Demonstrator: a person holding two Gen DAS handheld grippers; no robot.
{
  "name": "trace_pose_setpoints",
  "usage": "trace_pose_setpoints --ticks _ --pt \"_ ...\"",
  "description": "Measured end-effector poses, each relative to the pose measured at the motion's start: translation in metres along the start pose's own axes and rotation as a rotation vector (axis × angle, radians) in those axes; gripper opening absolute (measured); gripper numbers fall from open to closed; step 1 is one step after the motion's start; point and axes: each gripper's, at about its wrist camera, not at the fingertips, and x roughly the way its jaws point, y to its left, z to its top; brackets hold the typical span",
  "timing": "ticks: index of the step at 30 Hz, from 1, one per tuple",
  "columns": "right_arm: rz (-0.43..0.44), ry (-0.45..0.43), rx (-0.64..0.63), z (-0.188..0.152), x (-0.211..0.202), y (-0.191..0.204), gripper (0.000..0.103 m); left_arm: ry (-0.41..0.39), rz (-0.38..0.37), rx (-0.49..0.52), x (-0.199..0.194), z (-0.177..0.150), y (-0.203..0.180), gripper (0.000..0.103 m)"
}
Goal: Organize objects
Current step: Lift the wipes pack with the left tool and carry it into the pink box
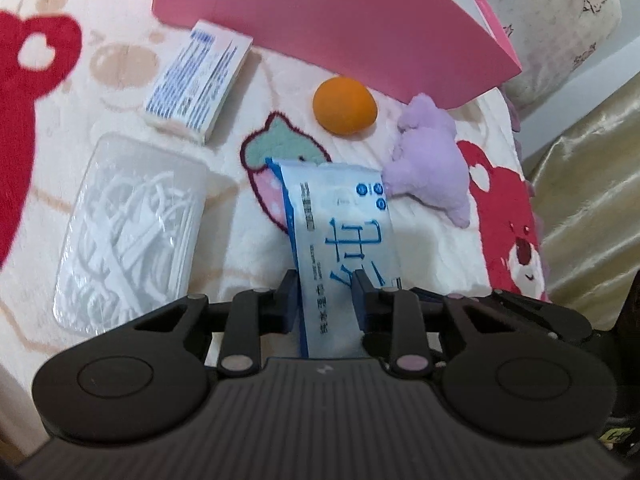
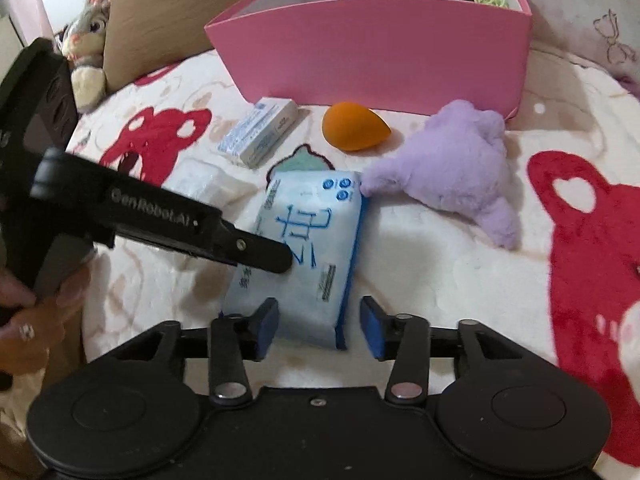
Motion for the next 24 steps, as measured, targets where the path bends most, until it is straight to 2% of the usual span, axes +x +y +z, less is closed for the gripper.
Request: trace_pose_setpoints --ticks 3,5,7,15,18,24 --pt "0.015 -0.006 -0.015 0.000 0.008 0.006 0.059 -0.030 0.042 0.018 -0.001 0.001 -0.004 0.023" --pt "-0.028 -0.015 -0.056 -0.001 0.015 0.019 0.060 -0.030 0.055 0.004 0.000 0.002 -0.004 0.022" --pt "-0.056 -0.025 -0.094 -0.002 0.015 0.029 0.064 -0.029 0.052 -0.013 0.000 0.004 -0.004 0.021" --pt "-0.066 -0.019 -0.127 -0.006 0.021 0.037 0.086 -0.026 0.058 -0.014 -0.004 0.002 -0.010 0.021" --pt "-0.100 -0.022 -0.170 -0.009 0.017 0.045 0.085 -0.025 0.048 0.040 -0.004 -0.001 -0.015 0.024" --pt "-0.085 -0.033 -0.146 -0.009 0.006 0.044 0.082 -0.038 0.016 0.064 -0.013 -0.009 -0.017 0.024"
